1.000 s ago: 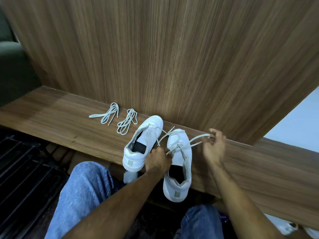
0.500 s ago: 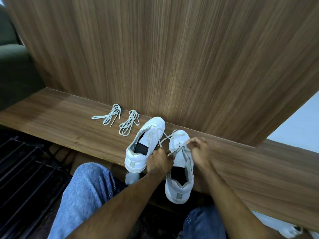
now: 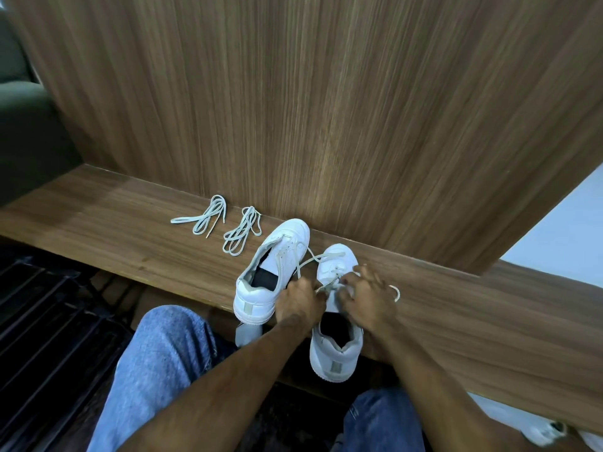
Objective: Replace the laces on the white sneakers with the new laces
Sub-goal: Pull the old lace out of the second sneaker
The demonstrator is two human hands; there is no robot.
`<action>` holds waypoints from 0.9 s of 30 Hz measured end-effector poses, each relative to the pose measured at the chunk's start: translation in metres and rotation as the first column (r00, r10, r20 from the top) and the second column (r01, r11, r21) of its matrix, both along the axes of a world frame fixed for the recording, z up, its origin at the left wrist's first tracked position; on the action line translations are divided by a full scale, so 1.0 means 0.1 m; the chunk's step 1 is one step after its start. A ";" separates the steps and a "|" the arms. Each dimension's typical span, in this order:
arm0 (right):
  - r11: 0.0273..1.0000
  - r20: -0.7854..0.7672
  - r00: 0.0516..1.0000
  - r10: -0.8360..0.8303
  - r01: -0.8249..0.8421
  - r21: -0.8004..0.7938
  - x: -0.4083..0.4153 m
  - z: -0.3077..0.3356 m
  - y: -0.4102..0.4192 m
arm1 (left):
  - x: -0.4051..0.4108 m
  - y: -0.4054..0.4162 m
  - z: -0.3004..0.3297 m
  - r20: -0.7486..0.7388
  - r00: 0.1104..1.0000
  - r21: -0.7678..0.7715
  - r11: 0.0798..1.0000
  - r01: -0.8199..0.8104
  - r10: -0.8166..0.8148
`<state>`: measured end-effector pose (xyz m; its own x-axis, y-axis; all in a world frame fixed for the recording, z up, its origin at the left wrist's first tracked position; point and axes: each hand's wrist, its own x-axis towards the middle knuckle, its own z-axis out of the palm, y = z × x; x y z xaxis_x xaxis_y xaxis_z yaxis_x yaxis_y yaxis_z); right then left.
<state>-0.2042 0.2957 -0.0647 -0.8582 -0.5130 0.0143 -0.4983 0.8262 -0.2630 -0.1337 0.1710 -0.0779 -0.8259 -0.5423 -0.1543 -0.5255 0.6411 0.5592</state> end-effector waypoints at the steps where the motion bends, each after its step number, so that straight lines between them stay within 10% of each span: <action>1: 0.999 -0.009 1.000 0.025 -0.025 0.032 0.04 -0.04 -0.05 | 0.00 0.00 0.00 0.005 1.000 -0.004 1.000 0.002 -0.002; 7: 0.996 -0.072 0.995 0.063 -0.058 0.071 0.00 -0.02 -0.17 | 0.01 0.00 0.01 -0.003 1.000 -0.002 1.000 0.000 0.000; 10: 0.956 0.103 0.994 -0.040 0.068 -0.286 -0.07 0.08 -0.12 | 0.01 -0.02 -0.01 -0.002 1.000 0.019 1.000 -0.011 0.011; 16: 0.274 0.252 0.925 -0.283 0.330 -0.903 -0.28 0.60 0.15 | 0.00 -0.01 -0.01 -0.021 1.000 0.035 0.999 -0.016 0.016; 22: 0.811 0.197 0.946 -0.257 0.322 -0.488 -0.36 0.30 0.27 | -0.01 -0.01 -0.02 -0.026 1.000 0.029 0.999 -0.015 0.016; 27: 0.956 0.241 0.956 -0.166 0.216 -0.197 0.09 0.00 0.15 | 0.00 -0.01 -0.03 -0.022 1.000 0.038 0.999 -0.018 0.019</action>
